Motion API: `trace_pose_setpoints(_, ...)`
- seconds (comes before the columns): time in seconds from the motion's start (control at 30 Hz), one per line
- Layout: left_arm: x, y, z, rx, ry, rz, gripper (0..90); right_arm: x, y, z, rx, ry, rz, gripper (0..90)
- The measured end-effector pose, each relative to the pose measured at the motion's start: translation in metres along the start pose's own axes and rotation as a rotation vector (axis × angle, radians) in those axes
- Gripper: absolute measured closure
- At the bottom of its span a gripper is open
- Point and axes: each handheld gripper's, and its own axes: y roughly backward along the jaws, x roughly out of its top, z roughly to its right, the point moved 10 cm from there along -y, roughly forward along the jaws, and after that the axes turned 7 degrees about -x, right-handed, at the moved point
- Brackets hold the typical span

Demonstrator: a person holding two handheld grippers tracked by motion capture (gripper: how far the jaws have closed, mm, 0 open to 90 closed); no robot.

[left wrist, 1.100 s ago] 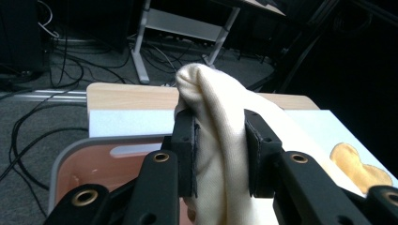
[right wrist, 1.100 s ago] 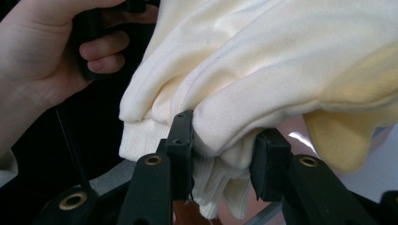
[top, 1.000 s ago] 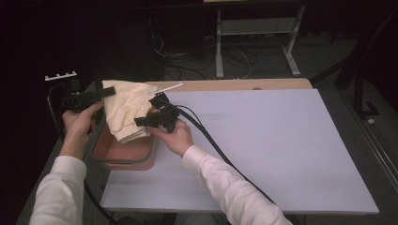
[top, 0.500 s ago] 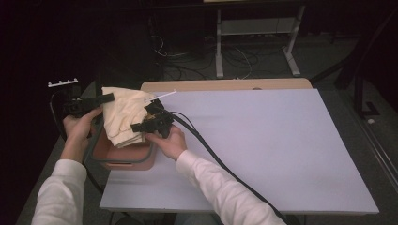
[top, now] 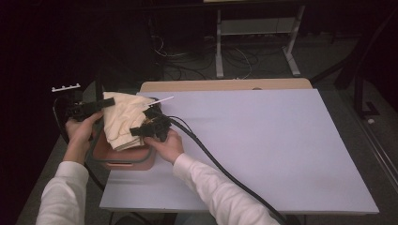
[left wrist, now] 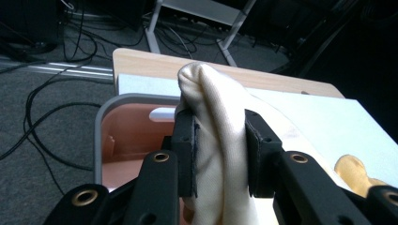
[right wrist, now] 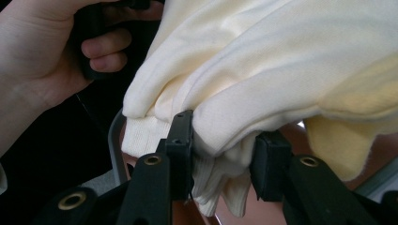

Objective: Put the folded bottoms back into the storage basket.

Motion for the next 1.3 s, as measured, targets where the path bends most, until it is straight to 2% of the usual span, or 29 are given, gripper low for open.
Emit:
trace_pose_setpoints(0.33,-0.008,-0.005,-0.007,0.022,-0.001,-0.012,67.7,-0.007,-0.007,0.002,-0.001,-0.026,-0.015,61.3)
trace_pose_setpoints(0.4,-0.006,-0.005,-0.007,0.034,0.003,0.018,60.2,-0.008,-0.007,0.002,0.013,-0.057,-0.026,56.3)
trace_pose_setpoints(0.47,-0.004,-0.005,-0.005,0.023,0.005,0.034,53.4,-0.01,-0.007,0.002,0.027,-0.064,-0.051,50.3)
trace_pose_setpoints(0.5,-0.002,-0.005,-0.004,0.021,-0.001,0.044,52.2,-0.011,-0.007,0.002,0.023,-0.061,-0.065,46.6)
trace_pose_setpoints(0.6,0.0,-0.005,-0.001,0.023,-0.008,0.046,47.0,-0.013,-0.005,0.005,0.003,-0.037,-0.083,43.8)
trace_pose_setpoints(0.8,0.001,-0.004,0.009,0.014,-0.024,0.048,38.6,-0.005,0.008,0.005,0.004,0.011,-0.067,34.2)
trace_pose_setpoints(1.07,-0.001,-0.001,0.025,-0.008,-0.063,0.021,27.9,0.006,0.033,0.013,-0.025,0.087,-0.031,14.6)
trace_pose_setpoints(1.17,-0.001,-0.001,0.033,-0.009,-0.076,0.015,21.7,0.009,0.042,0.017,-0.032,0.106,-0.016,13.4)
trace_pose_setpoints(1.3,-0.004,-0.003,0.041,-0.01,-0.085,0.003,13.5,0.008,0.054,0.026,-0.046,0.106,0.0,10.6)
